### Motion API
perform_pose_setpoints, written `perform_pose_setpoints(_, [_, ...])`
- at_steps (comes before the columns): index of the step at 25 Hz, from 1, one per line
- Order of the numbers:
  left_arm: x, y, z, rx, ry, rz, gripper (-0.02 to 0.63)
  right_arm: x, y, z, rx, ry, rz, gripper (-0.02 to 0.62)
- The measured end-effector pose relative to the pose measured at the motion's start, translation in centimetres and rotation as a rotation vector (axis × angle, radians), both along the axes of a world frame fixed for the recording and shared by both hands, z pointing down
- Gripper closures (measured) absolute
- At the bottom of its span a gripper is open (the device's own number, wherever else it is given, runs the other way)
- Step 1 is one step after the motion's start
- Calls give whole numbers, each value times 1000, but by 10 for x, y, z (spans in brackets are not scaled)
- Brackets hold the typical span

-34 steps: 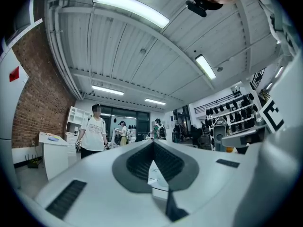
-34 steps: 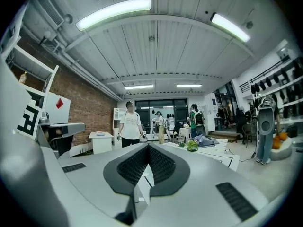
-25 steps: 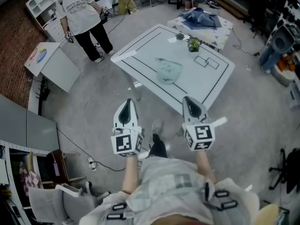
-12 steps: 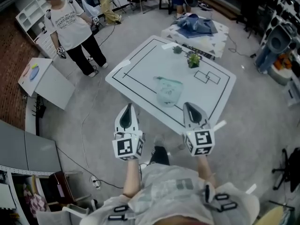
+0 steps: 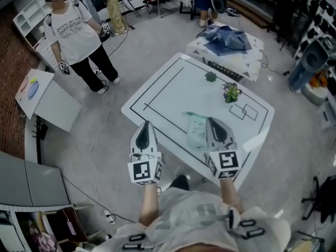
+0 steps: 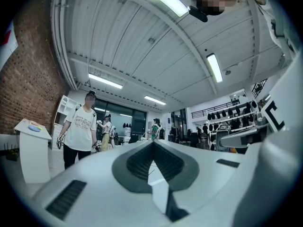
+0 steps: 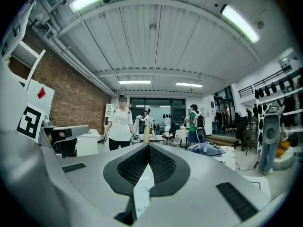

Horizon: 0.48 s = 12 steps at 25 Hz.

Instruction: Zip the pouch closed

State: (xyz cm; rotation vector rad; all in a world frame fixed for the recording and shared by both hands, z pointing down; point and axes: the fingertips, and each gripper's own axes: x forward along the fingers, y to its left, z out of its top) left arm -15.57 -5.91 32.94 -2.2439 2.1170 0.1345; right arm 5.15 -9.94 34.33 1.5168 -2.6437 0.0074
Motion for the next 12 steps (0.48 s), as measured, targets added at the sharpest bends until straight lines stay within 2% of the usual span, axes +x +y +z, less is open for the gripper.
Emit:
perform_pose_setpoints(6, [-35, -60, -10, 1, -6, 8, 600, -32, -57, -5, -13, -10, 44, 588])
perform_pose_setpoints(12, [-54, -106, -8, 16, -20, 23, 600, -49, -96, -1, -8, -19, 78, 588])
